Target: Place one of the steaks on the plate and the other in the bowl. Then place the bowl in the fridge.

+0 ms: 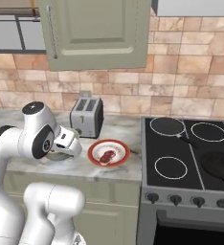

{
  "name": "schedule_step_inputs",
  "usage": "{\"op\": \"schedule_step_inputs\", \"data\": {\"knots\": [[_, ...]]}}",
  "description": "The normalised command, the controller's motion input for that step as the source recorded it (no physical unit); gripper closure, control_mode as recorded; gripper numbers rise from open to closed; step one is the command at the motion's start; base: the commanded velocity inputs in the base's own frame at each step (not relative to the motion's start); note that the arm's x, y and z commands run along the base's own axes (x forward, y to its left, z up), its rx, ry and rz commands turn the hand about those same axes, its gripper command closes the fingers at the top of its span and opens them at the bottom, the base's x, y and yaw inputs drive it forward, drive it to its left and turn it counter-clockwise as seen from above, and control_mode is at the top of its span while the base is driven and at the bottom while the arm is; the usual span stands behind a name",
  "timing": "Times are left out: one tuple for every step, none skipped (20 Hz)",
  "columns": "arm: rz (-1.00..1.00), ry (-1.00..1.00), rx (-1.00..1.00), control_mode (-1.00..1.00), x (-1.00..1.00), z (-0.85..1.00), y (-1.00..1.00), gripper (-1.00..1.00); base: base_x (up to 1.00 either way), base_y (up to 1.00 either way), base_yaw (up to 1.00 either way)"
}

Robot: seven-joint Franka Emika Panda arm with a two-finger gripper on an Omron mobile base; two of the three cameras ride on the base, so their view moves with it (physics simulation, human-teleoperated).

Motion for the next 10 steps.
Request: {"op": "schedule_step_inputs", "data": {"knots": [[0.0, 0.0, 0.0, 1.0, 0.0, 0.0, 0.0, -1.0, 0.23, 0.29, -0.07], [0.0, 0.0, 0.0, 1.0, 0.0, 0.0, 0.0, -1.0, 0.21, 0.25, -0.05], [0.0, 0.0, 0.0, 1.0, 0.0, 0.0, 0.0, -1.0, 0.16, 0.19, -0.06], [0.0, 0.0, 0.0, 1.0, 0.0, 0.0, 0.0, -1.0, 0.14, 0.19, -0.06], [0.0, 0.0, 0.0, 1.0, 0.0, 0.0, 0.0, -1.0, 0.21, 0.23, -0.07], [-0.1, -0.11, 0.11, -1.0, 0.44, -0.21, 0.52, -1.0, 0.0, 0.0, 0.0], [-0.03, -0.07, 0.15, -1.0, 0.52, -0.26, 0.54, -1.0, 0.0, 0.0, 0.0], [-0.02, -0.01, 0.17, -1.0, 0.55, -0.31, 0.51, -1.0, 0.0, 0.0, 0.0], [0.0, 0.0, 0.13, -1.0, 0.5, -0.19, 0.44, -1.0, 0.0, 0.0, 0.0], [0.0, 0.0, 0.09, -1.0, 0.41, -0.09, 0.37, -1.0, 0.0, 0.0, 0.0]]}}
